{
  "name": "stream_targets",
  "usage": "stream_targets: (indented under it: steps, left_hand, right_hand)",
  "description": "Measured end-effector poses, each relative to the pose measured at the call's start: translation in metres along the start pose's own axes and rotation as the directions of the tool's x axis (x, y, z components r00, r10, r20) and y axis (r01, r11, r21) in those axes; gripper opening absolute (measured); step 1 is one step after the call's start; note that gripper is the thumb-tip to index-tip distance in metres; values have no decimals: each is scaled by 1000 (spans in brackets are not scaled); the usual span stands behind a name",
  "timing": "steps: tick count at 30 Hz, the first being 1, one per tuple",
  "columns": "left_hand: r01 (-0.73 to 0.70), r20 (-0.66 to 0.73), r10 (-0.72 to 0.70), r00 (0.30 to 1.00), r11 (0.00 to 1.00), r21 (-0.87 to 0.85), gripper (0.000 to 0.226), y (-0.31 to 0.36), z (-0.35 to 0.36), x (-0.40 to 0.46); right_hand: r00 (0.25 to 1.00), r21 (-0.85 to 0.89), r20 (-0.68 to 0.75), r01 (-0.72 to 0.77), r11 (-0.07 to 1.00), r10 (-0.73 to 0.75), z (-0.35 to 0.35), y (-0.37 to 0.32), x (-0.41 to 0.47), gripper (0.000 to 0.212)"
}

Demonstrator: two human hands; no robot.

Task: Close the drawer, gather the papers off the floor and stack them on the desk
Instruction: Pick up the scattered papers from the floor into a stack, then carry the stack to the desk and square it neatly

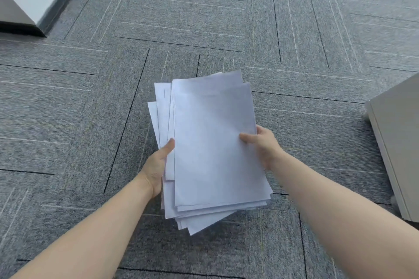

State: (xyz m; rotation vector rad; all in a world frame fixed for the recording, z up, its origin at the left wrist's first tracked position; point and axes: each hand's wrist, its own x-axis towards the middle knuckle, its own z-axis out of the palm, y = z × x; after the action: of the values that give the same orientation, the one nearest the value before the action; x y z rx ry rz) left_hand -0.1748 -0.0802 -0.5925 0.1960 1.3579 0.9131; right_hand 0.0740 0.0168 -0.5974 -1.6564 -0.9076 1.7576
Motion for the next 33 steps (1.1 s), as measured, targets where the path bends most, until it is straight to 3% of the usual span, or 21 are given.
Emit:
stream_targets:
  steps: [7,9,12,13,15,20,33]
  left_hand:
    - [-137,-95,159,983,969,207,37,33,14,5]
    - [-173,-102,198,975,962,210,55,49,18,3]
    - [-188,-101,212,972,960,210,108,57,7,19]
    - [-182,-90,203,975,964,193,112,60,5,19]
    - [-166,-72,181,981,970,179,103,80,24,-16]
    - [-176,-61,193,979,961,216,32,131,71,-104]
    - [-302,-58,326,943,918,256,36,288,175,-291]
  right_hand:
    - [983,55,-16,183,982,-182,8,-40,-7,20]
    - [977,99,-21,215,972,-213,7,-53,-14,23]
    - [973,185,-23,230,955,-229,2,-75,-32,25]
    - [974,202,-36,225,953,-223,0,-82,-41,26]
    - [975,229,-58,220,948,-212,-3,-99,-61,24]
    - [971,236,-90,235,943,-220,-8,-150,-119,22]
    - [936,300,-227,329,895,-268,-24,-351,-304,15]
